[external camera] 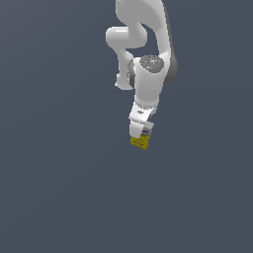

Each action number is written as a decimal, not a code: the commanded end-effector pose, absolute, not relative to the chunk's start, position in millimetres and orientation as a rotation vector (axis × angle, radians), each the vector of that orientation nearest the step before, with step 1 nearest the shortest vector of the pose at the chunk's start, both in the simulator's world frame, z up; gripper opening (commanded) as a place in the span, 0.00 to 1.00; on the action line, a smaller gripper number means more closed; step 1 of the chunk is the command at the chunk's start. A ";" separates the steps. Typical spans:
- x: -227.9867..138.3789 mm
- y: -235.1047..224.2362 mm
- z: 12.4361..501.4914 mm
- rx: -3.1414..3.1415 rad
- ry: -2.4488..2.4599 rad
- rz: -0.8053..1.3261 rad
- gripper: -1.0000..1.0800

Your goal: Pick up the object and move it to a goal position.

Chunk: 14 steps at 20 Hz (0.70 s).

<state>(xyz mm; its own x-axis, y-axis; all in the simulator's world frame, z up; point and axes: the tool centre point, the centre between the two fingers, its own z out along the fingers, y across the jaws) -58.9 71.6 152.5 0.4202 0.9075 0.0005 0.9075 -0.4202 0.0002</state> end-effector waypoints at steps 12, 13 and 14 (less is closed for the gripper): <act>-59.4 100.9 175.7 -2.648 -1.692 0.000 0.00; -59.4 107.5 181.0 -2.648 -1.692 0.000 0.00; -59.4 114.7 186.9 -2.648 -1.692 0.000 0.00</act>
